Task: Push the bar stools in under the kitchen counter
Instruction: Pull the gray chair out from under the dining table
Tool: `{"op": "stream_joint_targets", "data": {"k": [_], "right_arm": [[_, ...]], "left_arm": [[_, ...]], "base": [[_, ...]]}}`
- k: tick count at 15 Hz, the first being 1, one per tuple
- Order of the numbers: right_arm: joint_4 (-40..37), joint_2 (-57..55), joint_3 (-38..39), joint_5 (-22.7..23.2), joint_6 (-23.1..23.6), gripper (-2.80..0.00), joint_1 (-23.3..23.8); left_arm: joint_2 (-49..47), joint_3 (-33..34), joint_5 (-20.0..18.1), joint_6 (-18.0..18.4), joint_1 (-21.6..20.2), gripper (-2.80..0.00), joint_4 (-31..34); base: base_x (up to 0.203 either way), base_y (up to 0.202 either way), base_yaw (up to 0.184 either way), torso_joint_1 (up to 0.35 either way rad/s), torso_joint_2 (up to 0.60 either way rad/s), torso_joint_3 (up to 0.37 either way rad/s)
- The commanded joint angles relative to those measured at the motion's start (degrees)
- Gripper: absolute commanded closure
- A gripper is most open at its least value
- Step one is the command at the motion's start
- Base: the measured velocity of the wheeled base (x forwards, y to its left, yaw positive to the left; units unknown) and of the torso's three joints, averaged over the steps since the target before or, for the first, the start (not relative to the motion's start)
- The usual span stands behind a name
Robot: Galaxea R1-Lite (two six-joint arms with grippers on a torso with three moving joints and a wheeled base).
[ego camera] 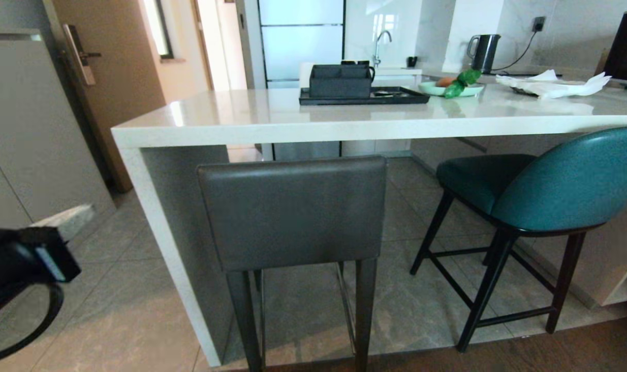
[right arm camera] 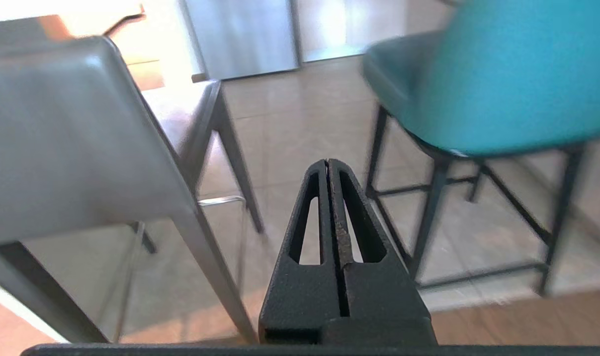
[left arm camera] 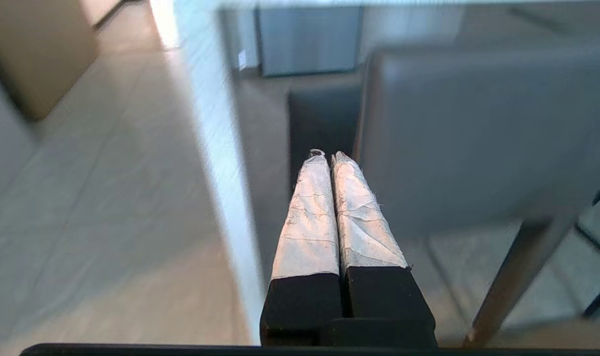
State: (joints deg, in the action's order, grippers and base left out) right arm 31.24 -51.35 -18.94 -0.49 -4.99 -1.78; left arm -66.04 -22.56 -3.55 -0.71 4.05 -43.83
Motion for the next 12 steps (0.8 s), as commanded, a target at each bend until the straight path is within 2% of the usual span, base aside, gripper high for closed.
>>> {"op": "stream_joint_targets", "data": {"k": [1,3,7,9,12], "right_arm": [[6.50,-15.61,-2.64,0.01,-0.39,0.00,-3.35],[13.82,-23.32,-3.77,0.05,-1.05,0.00,-6.22],[29.13,-36.45,-4.28,-0.20,-1.69,0.00,-9.26],[30.02,-36.97,-4.09,-0.21,-2.01,0.00,-9.90],[30.02,-37.26,-3.82,-0.30,-3.32,0.00,-10.95]], "left_arm": [[-15.87,-5.01,-0.07,-1.42,1.62,0.00,-4.46],[-22.81,-7.55,-0.28,-2.93,2.32,0.00,-7.84],[-33.46,-7.95,-1.13,-3.55,2.37,0.00,-23.86],[-33.40,-6.24,-5.08,-3.68,0.69,0.00,-24.60],[-34.67,-6.35,-5.70,-3.79,-0.07,0.00,-24.98]], "base": [[0.000,0.000,0.000,0.000,0.00,0.000],[0.000,0.000,0.000,0.000,0.00,0.000],[0.000,0.000,0.000,0.000,0.00,0.000],[0.000,0.000,0.000,0.000,0.00,0.000],[0.000,0.000,0.000,0.000,0.00,0.000]]}}
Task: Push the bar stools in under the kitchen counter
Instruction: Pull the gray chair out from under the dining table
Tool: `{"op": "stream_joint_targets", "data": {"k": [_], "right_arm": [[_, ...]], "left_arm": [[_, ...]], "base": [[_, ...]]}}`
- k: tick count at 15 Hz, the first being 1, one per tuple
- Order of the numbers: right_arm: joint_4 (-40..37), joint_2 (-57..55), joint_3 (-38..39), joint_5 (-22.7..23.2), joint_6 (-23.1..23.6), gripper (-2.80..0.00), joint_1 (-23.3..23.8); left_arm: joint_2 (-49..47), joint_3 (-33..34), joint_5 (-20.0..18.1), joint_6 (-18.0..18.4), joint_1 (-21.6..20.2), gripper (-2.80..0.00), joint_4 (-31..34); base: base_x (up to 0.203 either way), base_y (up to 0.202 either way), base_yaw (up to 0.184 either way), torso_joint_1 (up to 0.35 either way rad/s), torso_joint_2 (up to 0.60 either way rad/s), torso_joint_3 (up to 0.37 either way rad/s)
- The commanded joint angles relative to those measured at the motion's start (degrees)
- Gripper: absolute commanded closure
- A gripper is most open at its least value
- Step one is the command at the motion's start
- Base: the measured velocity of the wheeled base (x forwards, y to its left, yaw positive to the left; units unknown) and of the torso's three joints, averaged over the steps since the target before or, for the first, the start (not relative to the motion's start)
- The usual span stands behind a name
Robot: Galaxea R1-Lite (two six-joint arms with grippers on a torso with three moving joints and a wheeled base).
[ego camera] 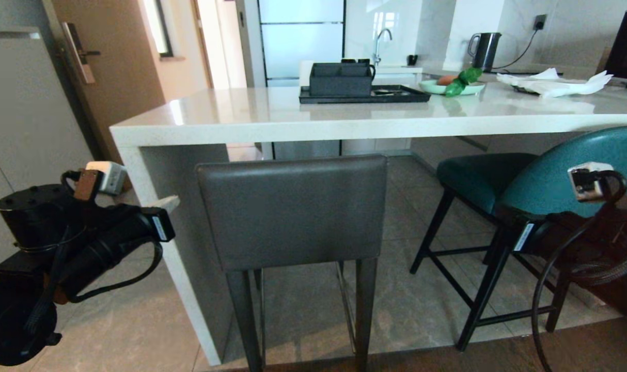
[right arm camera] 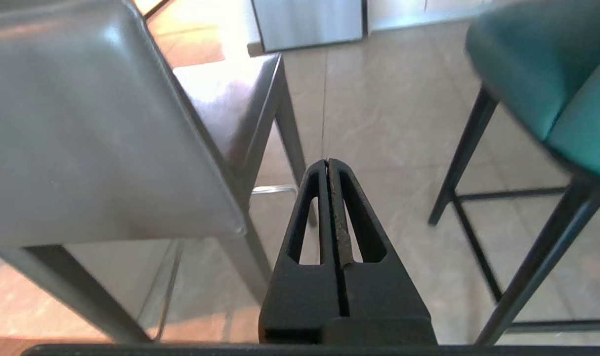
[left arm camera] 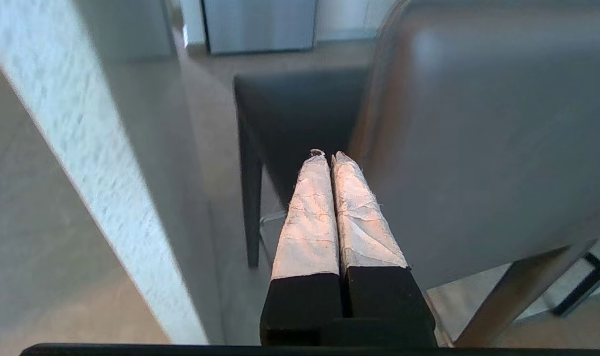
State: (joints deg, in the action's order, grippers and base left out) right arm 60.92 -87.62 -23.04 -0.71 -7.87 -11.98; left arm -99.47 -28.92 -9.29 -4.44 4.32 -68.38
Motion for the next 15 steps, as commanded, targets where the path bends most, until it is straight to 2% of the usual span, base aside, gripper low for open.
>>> {"op": "stream_joint_targets", "data": {"k": [1,6,9,14,15], "right_arm": [[0.36,-0.79,1.14,-0.18,-0.86,0.00,-1.18],[0.43,1.28,2.46,-0.11,-1.05,0.00,-1.46],[0.43,3.86,5.81,4.48,-0.74,0.00,-1.38],[0.43,6.13,8.00,4.86,-0.35,0.00,-0.85],[0.74,5.14,8.20,4.55,-0.34,0.00,-0.76]], "left_arm": [[-1.08,0.09,0.26,-0.13,-0.15,0.00,-0.44],[0.71,0.88,0.24,-0.13,-0.23,0.00,-0.44],[1.14,2.88,0.18,0.01,-0.60,0.00,-0.44],[1.82,4.07,-1.27,0.29,-2.91,0.00,-0.44],[1.26,4.09,-1.18,0.31,-2.92,-2.80,-0.44]], "base": [[0.000,0.000,0.000,0.000,0.00,0.000],[0.000,0.000,0.000,0.000,0.00,0.000],[0.000,0.000,0.000,0.000,0.00,0.000],[0.000,0.000,0.000,0.000,0.00,0.000],[0.000,0.000,0.000,0.000,0.00,0.000]]}}
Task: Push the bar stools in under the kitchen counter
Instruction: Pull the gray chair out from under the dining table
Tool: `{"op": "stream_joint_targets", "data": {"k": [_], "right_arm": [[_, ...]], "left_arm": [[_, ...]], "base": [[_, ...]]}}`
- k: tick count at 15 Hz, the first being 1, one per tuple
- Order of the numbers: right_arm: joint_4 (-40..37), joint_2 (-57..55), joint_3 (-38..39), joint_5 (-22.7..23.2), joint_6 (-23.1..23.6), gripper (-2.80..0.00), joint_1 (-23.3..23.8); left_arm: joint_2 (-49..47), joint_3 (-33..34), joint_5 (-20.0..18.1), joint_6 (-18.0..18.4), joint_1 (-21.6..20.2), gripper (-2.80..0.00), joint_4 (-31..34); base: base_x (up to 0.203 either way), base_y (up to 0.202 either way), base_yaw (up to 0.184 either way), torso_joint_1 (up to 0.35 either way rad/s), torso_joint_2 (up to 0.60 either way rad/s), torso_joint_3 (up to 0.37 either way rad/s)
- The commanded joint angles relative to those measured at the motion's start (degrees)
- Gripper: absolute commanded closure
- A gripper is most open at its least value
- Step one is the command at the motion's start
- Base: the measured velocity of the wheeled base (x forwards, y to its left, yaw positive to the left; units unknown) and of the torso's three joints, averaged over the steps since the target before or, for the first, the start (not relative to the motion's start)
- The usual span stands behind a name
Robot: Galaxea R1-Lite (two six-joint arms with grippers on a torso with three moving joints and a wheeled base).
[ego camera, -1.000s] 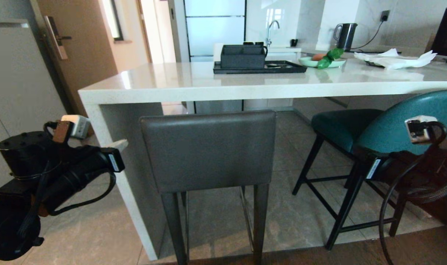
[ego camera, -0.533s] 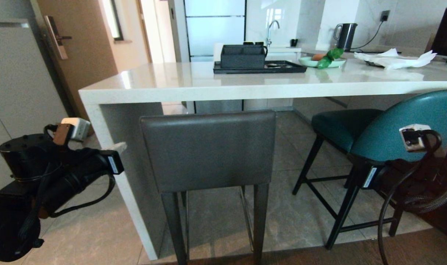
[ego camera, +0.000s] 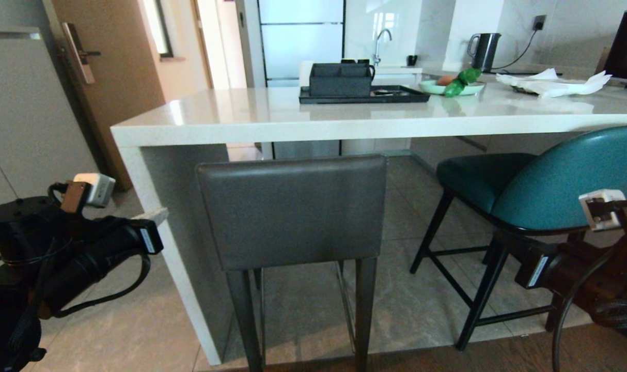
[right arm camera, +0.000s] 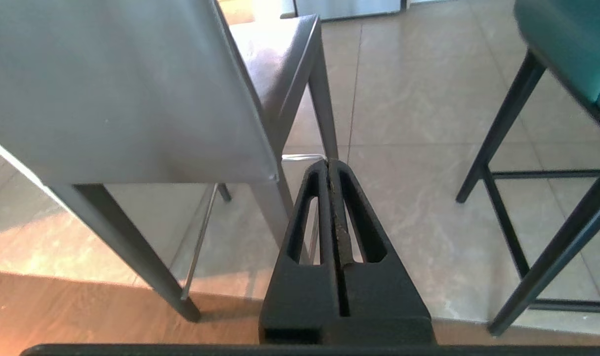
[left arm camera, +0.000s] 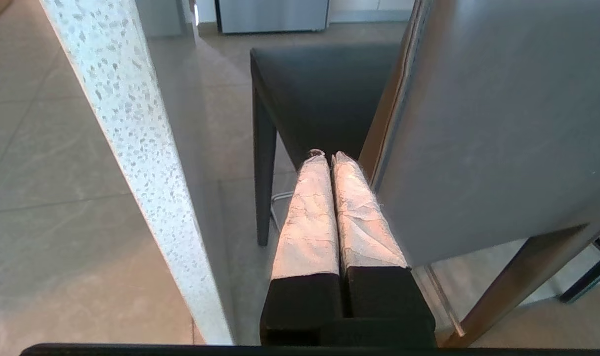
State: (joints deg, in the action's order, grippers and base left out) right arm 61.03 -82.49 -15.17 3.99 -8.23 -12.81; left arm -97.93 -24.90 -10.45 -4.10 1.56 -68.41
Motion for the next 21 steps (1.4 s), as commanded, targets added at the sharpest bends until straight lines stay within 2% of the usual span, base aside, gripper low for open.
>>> {"op": "stream_joint_targets", "data": {"k": [1,7,8,9,12,13,14,16,17,19,20,21], "right_arm": [[3.03,-0.49,0.28,-0.33,-0.25,-2.80,0.14],[4.62,-0.50,0.99,0.54,-0.56,-2.80,0.16],[4.66,0.00,1.48,2.03,-0.57,-2.80,0.19],[4.63,0.94,2.15,4.23,-0.67,-2.80,0.23],[4.68,2.06,6.12,14.03,-0.29,-2.80,3.42],[4.68,2.84,7.37,19.74,-0.20,-2.80,5.95],[4.57,4.09,8.40,27.78,-0.16,-2.80,9.12],[4.34,6.15,9.56,44.71,0.22,-2.80,15.11],[4.26,6.96,9.88,51.03,0.41,-2.80,16.68],[4.23,7.67,9.91,57.92,0.53,-2.80,17.36],[4.19,8.50,9.97,60.30,-0.19,-2.80,17.38],[4.21,9.10,9.81,62.25,-2.98,-2.80,17.40]], "left_arm": [[-0.26,-0.74,-0.08,-0.18,0.20,-2.80,-0.48],[3.50,0.50,-0.59,-0.17,0.13,-2.80,-0.32],[4.88,1.71,-2.35,-0.19,0.28,-2.80,-0.32],[6.30,2.96,-6.84,-0.28,-0.12,-2.80,-0.31],[9.79,4.42,-23.98,-0.52,-6.09,-2.80,1.27],[10.51,4.47,-30.25,-0.54,-8.52,-2.80,2.92],[11.23,4.43,-36.82,-0.55,-10.84,-2.80,5.16],[12.59,4.66,-47.27,-0.54,-13.00,-2.80,8.25],[12.92,4.86,-53.30,-0.51,-14.03,-2.80,8.64],[13.46,4.26,-65.08,-0.61,-15.53,-2.80,8.68],[13.27,4.11,-66.23,-0.70,-15.22,-2.80,8.73],[12.74,4.42,-66.18,-0.65,-15.19,-2.80,8.74]], "base": [[0.000,0.000,0.000,0.000,0.00,0.000],[0.000,0.000,0.000,0.000,0.00,0.000],[0.000,0.000,0.000,0.000,0.00,0.000],[0.000,0.000,0.000,0.000,0.00,0.000],[0.000,0.000,0.000,0.000,0.00,0.000],[0.000,0.000,0.000,0.000,0.00,0.000],[0.000,0.000,0.000,0.000,0.00,0.000],[0.000,0.000,0.000,0.000,0.00,0.000],[0.000,0.000,0.000,0.000,0.00,0.000],[0.000,0.000,0.000,0.000,0.00,0.000],[0.000,0.000,0.000,0.000,0.00,0.000],[0.000,0.000,0.000,0.000,0.00,0.000]]}}
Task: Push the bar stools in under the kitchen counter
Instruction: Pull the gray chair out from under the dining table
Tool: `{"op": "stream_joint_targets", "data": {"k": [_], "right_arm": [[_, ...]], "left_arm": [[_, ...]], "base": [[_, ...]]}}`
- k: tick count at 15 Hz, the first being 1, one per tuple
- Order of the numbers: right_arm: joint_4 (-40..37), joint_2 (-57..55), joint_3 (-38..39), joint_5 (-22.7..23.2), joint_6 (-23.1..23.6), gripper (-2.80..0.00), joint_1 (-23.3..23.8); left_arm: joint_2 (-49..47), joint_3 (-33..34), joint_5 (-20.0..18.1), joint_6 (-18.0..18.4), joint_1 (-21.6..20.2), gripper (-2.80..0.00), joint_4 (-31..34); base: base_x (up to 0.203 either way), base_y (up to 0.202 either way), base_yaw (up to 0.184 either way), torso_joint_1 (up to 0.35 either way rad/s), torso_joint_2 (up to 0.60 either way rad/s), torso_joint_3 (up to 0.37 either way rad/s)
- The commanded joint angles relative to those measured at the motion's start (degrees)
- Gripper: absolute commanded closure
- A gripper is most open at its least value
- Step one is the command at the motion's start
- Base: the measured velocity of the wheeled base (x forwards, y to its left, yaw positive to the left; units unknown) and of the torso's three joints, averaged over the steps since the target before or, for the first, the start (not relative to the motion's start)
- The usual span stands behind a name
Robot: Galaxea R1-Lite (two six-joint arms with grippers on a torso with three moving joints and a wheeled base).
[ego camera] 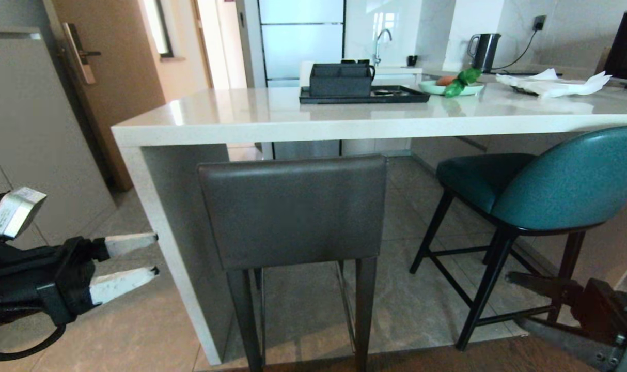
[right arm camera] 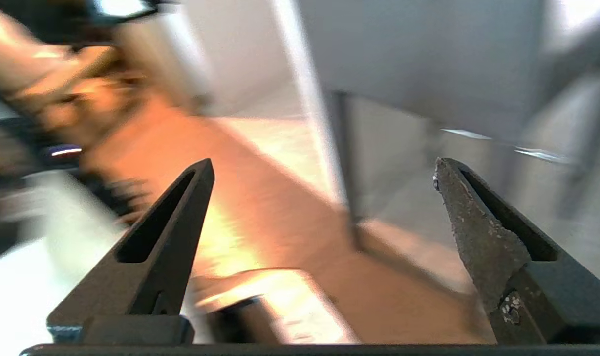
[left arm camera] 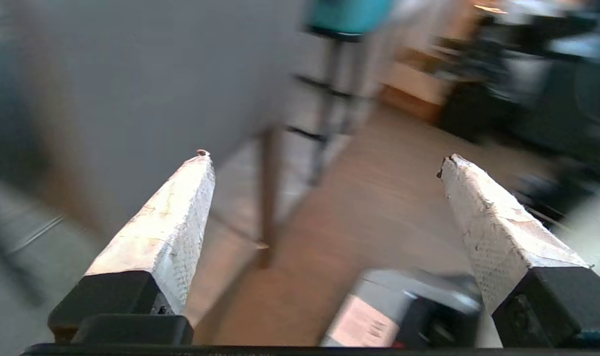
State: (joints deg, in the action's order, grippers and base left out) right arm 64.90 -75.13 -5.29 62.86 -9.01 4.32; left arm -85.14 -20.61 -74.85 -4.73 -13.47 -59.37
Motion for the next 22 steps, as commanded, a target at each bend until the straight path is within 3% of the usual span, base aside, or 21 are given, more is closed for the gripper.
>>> {"op": "stream_joint_targets", "data": {"k": [1,3,4,7,15,22], "right_arm": [[0.48,2.69,-0.75,4.62,-6.32,-2.80,0.35],[0.57,4.92,-2.87,5.23,-14.36,-2.80,0.42],[0.58,5.26,-3.32,5.08,-15.77,-2.80,0.43],[0.58,5.89,-0.98,4.65,-15.72,-2.80,0.63],[0.58,6.05,0.26,4.48,-14.28,-2.80,1.22],[0.58,6.79,0.75,4.55,-14.28,-2.80,1.22]], "left_arm": [[-0.55,0.36,-1.70,0.23,-0.37,-2.80,-0.31],[0.41,0.75,-1.70,0.17,-0.50,-2.80,-0.39],[1.07,0.53,-1.63,-0.04,-0.26,-2.80,-0.34],[3.37,0.60,-1.61,-6.61,-0.15,-2.80,-0.39],[3.14,0.82,-1.52,-6.61,0.99,-2.80,-0.40],[3.49,1.44,-1.53,-6.44,1.00,-2.80,-0.48]], "base": [[0.000,0.000,0.000,0.000,0.00,0.000],[0.000,0.000,0.000,0.000,0.00,0.000],[0.000,0.000,0.000,0.000,0.00,0.000],[0.000,0.000,0.000,0.000,0.00,0.000],[0.012,0.000,0.000,-0.001,0.00,0.001],[0.190,0.000,0.001,0.001,0.00,0.002]]}}
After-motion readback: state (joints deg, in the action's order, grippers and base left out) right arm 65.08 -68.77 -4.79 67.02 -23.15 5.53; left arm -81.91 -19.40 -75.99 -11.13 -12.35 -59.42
